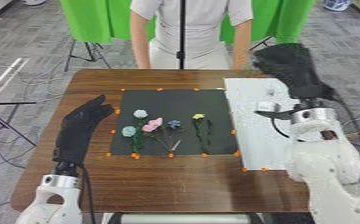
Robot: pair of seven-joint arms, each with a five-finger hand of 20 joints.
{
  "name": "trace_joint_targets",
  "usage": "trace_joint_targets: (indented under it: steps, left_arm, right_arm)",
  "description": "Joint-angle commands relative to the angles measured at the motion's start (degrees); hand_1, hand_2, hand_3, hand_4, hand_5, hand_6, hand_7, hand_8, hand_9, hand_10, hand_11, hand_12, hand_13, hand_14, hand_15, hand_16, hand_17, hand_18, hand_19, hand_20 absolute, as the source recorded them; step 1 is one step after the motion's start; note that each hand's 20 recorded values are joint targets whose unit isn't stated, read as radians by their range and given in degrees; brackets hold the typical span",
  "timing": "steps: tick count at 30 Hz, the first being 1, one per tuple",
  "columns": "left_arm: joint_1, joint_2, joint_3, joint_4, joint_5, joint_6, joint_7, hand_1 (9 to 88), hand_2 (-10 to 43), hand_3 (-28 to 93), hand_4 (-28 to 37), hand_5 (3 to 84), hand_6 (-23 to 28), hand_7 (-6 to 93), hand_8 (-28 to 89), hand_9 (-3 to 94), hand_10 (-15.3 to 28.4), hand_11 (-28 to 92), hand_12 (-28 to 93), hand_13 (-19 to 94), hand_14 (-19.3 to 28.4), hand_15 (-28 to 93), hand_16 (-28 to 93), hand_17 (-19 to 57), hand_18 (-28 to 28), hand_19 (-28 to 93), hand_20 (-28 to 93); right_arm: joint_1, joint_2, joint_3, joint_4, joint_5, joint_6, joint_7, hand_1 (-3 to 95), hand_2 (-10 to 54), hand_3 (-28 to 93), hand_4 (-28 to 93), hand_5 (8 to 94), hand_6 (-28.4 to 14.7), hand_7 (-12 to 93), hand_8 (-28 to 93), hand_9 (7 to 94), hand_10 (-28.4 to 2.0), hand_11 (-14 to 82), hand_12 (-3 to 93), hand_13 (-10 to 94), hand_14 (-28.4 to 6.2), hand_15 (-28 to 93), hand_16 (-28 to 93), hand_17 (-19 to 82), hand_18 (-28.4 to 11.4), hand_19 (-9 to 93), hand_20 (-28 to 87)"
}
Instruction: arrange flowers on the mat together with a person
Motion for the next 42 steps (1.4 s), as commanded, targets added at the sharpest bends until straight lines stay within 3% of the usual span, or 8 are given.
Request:
trace_joint_targets:
  steps: [1,4,7,12,30,42]
  left_arm:
    - [0.95,-0.48,0.1,0.43,0.26,-0.35,0.37,22.4,-5.4,68,-20.5,49.3,2.6,10.8,-5,45.8,13.6,16,17,35,18.8,18,6,0.9,16.7,11,19]
    - [0.87,-0.55,0.37,0.45,0.21,-0.17,0.27,22.4,-5.4,68,-20.5,49.4,2.6,10.8,-5,45.9,13.6,16,17,35,18.8,18,6,1.0,16.6,11,19]
    - [0.92,-0.76,0.68,0.36,0.52,-0.14,0.15,22.4,-5.4,68,-20.5,49.4,2.7,10.8,-5,46.0,13.7,16,17,35,18.8,18,6,1.1,16.5,11,19]
    - [1.16,-1.1,0.98,0.26,0.67,-0.03,-0.02,22.5,-5.3,68,-20.5,49.4,2.7,10.8,-5,46.0,13.7,16,17,35,18.8,18,6,1.1,16.4,10,19]
    - [1.56,-1.39,0.41,0.17,0.37,-0.17,-0.54,22.4,-5.3,68,-20.5,49.4,2.7,10.8,-5,45.8,13.7,16,17,35,18.8,19,6,0.7,16.5,11,19]
    - [0.77,-0.57,0.42,0.6,-0.14,-0.46,-0.27,22.3,-5.3,68,-20.6,49.3,2.7,10.9,-5,45.8,13.7,16,17,35,18.8,19,6,0.6,16.6,11,19]
  right_arm:
    - [-21.09,-13.02,6.9,2.41,53.69,-10.74,-18.38,14.3,2.3,73,-15,54.6,-0.5,11,-8,56.8,-15.6,7.5,16.1,48,-15.2,15,26,23,-16.3,21,32]
    - [-21.73,-12.61,6.57,3.16,53.86,-11.8,-21.1,6.7,2.7,75,-16,36.4,1.3,7,-8,43.5,-13.9,4.5,13.0,33,-15.4,8,22,18,-16.8,10,27]
    - [-22.45,-12.9,6.56,2.88,52.96,-12.54,-24.97,4.4,2.3,77,-17,32.1,1.5,7,-8,39.9,-13.3,3.9,11.9,30,-14.1,6,20,17,-16.5,8,25]
    - [-24.83,-14.28,6.16,0.93,48.43,-10.82,-29.17,2.5,2.2,79,-18,33.7,2.0,8,-8,41.0,-12.6,4.4,11.7,30,-12.7,7,18,18,-15.6,7,25]
    - [-26.83,-14.52,6.12,0.33,48.15,-9.88,-28.79,2.7,2.7,81,-18,37.2,1.8,11,-9,42.6,-12.6,5.0,12.2,32,-12.5,10,18,19,-14.9,6,27]
    - [-26.16,-14.16,5.88,0.54,48.05,-9.87,-28.98,3.5,3.3,81,-18,40.7,1.4,12,-9,44.0,-12.9,5.4,12.9,35,-13.1,11,19,19,-15.1,7,29]
